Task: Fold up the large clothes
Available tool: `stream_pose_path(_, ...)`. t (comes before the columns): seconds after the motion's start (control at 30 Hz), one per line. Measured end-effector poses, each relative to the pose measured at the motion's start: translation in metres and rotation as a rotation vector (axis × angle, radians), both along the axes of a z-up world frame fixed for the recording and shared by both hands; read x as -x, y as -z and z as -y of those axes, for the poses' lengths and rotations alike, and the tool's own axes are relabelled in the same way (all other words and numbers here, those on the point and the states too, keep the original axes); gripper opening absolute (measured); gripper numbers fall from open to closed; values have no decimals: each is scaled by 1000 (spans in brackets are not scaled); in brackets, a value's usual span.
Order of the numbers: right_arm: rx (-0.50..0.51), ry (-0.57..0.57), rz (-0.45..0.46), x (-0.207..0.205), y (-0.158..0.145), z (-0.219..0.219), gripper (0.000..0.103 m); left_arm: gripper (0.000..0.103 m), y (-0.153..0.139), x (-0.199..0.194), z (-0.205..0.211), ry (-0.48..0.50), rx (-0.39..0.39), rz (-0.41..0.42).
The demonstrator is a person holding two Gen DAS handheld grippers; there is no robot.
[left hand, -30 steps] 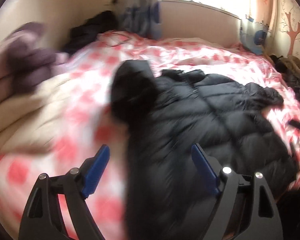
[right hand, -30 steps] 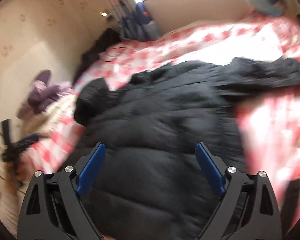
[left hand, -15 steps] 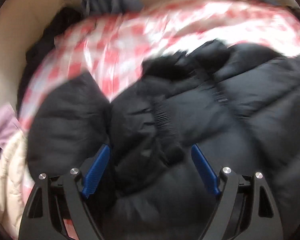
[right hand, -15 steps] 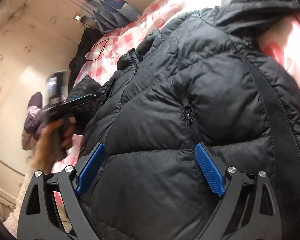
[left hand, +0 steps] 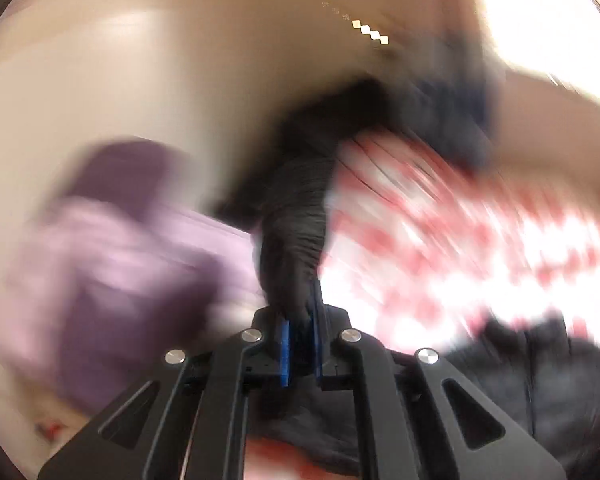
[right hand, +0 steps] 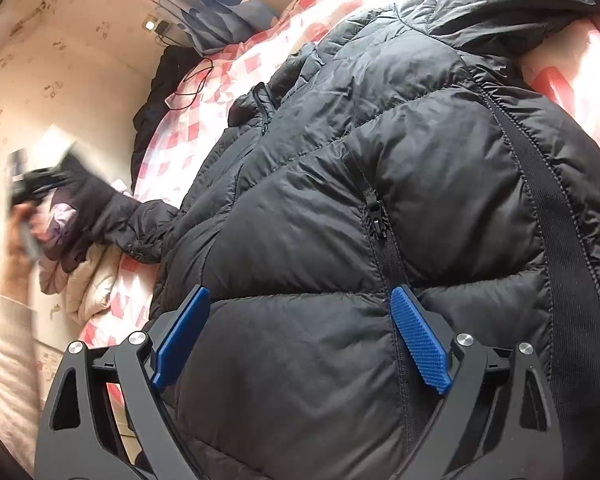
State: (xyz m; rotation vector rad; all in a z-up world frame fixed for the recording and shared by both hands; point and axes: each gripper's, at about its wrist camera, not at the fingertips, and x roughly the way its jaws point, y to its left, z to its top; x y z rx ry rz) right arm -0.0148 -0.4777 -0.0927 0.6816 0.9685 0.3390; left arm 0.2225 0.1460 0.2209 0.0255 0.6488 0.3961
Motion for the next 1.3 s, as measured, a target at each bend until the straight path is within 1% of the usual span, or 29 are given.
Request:
stream_pose_path(0.03, 11, -4, -2, -1, 1, -1, 89, 14, -28, 12, -40, -83, 39, 19)
stream_pose_path(0.1, 28, -11, -6, -1, 2, -4, 89, 19, -52, 33, -93, -165, 127, 23)
stream_pose_path(0.13, 37, -14, -9, -2, 3, -5, 89, 20, -64, 50, -124, -205, 206, 39)
stream_pose_path(0.17, 39, -14, -10, -2, 4, -5, 89, 23, -70, 64, -138, -215, 250, 64)
stream_pose_path(0.2, 38, -14, -10, -2, 5, -5, 89, 29, -76, 82, -151, -225, 286, 101)
stream_pose_path(0.23, 39, -17, -9, -2, 5, -5, 89, 36, -77, 93, -157, -231, 301, 119)
stream_pose_path(0.27, 45, -21, -9, -3, 7, -6, 90, 61, -77, 105, -162, -245, 306, 123)
stream_pose_path(0.3, 53, -28, -10, -3, 8, -8, 90, 87, -72, 113, -166, -247, 312, 105)
stream_pose_path(0.37, 80, -37, -10, -4, 9, -11, 90, 90, -59, 115, -173, -207, 339, 18)
stream_pose_path(0.4, 94, -44, -6, -4, 8, -13, 90, 90, -54, 119, -172, -200, 348, 15)
stream_pose_path(0.43, 101, -50, -1, -4, 6, -15, 90, 90, -52, 131, -173, -220, 356, 55)
stream_pose_path(0.47, 79, -55, 8, -4, 4, -14, 90, 90, -53, 146, -171, -236, 366, 105)
stream_pose_path(0.5, 36, -50, 30, -3, 0, -9, 90, 90, -53, 156, -166, -226, 378, 139)
stream_pose_path(0.53, -49, -46, 69, 0, -6, -1, 90, 90, -51, 173, -157, -185, 390, 175)
stream_pose_path(0.57, -111, -35, 100, 2, -12, 7, 90, 90, -48, 189, -137, -135, 374, 199)
stream_pose_path(0.63, -243, 33, 186, 12, -30, 39, 90, 90, -34, 206, -94, -29, 324, 215)
stream_pose_path(0.67, -300, 73, 216, 16, -36, 58, 91, 93, -17, 217, -58, 60, 319, 216)
stream_pose_path(0.7, -337, 111, 230, 20, -39, 75, 92, 95, -4, 223, -37, 110, 323, 207)
stream_pose_path(0.73, -371, 180, 247, 25, -44, 105, 94, 95, 18, 228, -5, 181, 339, 191)
stream_pose_path(0.8, -348, 251, 259, 27, -52, 152, 94, 95, 56, 227, 46, 302, 382, 152)
stream_pose_path(0.83, -305, 305, 252, 27, -56, 187, 94, 95, 84, 225, 80, 382, 417, 121)
stream_pose_path(0.9, -292, 405, 238, 27, -57, 241, 95, 95, 130, 215, 134, 463, 465, 63)
stream_pose_path(0.93, -307, 451, 234, 26, -54, 269, 95, 95, 145, 213, 151, 487, 490, 44)
stream_pose_path(0.97, -314, 519, 214, 24, -50, 304, 95, 95, 168, 204, 179, 526, 543, 10)
stream_pose_path(1.03, -344, 619, 185, 16, -38, 365, 95, 95, 200, 187, 218, 548, 617, -34)
stream_pose_path(1.13, -328, 734, 136, -5, -23, 429, 95, 95, 239, 158, 261, 546, 667, -58)
stream_pose_path(1.17, -335, 750, 129, -13, -17, 444, 95, 95, 245, 151, 266, 547, 678, -54)
stream_pose_path(1.2, -340, 770, 122, -20, -11, 456, 95, 95, 250, 158, 270, 550, 681, -49)
stream_pose_path(1.3, -377, 801, 118, -49, 9, 492, 95, 95, 267, 151, 283, 572, 645, -48)
